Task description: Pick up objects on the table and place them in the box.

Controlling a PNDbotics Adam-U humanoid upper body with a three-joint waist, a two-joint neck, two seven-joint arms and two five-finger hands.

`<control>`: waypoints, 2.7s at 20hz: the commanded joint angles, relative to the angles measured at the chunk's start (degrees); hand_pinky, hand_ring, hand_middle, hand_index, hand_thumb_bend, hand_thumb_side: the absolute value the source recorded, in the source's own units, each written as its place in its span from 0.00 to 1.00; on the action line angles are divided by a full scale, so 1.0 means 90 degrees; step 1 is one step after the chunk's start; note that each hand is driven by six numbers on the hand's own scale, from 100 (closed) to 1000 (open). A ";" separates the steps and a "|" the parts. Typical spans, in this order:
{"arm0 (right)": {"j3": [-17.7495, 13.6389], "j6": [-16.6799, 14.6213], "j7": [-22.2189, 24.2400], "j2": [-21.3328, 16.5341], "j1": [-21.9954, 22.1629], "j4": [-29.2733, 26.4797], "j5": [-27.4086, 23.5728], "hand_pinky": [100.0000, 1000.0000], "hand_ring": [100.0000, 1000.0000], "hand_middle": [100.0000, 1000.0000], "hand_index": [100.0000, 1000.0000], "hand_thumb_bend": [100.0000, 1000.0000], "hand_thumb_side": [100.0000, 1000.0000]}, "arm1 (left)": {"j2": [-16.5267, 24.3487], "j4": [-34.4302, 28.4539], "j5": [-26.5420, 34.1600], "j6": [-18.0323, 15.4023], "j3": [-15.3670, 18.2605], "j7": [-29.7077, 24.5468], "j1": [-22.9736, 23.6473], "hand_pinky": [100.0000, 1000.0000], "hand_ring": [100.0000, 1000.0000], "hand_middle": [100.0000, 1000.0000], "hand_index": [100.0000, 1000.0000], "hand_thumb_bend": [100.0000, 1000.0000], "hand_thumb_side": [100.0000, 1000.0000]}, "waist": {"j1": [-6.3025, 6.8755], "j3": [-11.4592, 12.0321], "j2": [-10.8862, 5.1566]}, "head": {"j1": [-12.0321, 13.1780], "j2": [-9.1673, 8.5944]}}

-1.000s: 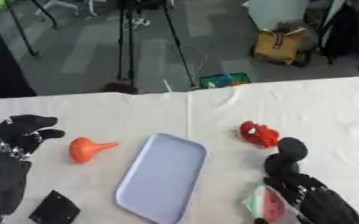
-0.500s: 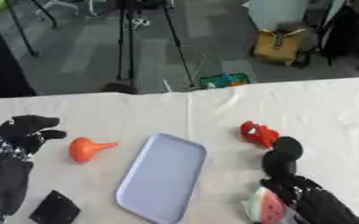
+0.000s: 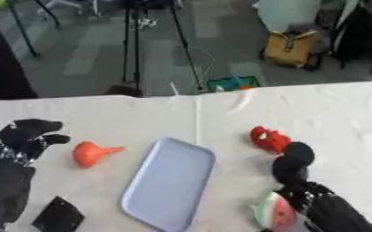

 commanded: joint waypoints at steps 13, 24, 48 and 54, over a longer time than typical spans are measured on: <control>-0.0013 0.0331 -0.0088 -0.0138 0.0130 -0.0289 -0.0638 0.74 0.70 0.33 0.61 0.16 0.67 | 0.0055 -0.0090 -0.0008 0.0040 -0.0001 -0.0026 -0.0055 0.70 0.78 0.68 0.71 0.03 1.00 | -0.0011 -0.0048 -0.0118 | -0.0001 -0.0032; -0.0007 0.0472 -0.0157 -0.0158 -0.0075 -0.0278 -0.0913 0.74 0.67 0.33 0.59 0.00 0.63 | 0.0041 -0.0090 0.0006 0.0069 -0.0028 -0.0072 -0.0055 0.70 0.78 0.69 0.71 0.03 1.00 | -0.0025 -0.0034 -0.0120 | 0.0002 -0.0097; 0.0579 0.0401 0.0095 -0.0558 -0.1083 -0.0626 -0.2252 0.72 0.63 0.31 0.57 0.00 0.57 | 0.0084 -0.0090 0.0074 0.0202 -0.0067 -0.0140 0.0041 0.70 0.79 0.69 0.71 0.04 1.00 | -0.0301 0.0057 -0.0323 | 0.0099 -0.0013; 0.0739 0.0470 0.0113 -0.0519 -0.1508 -0.0527 -0.2393 0.71 0.63 0.31 0.56 0.00 0.58 | 0.0088 -0.0090 0.0101 0.0228 -0.0083 -0.0165 0.0054 0.70 0.79 0.69 0.71 0.04 1.00 | -0.0353 0.0115 -0.0358 | 0.0108 -0.0014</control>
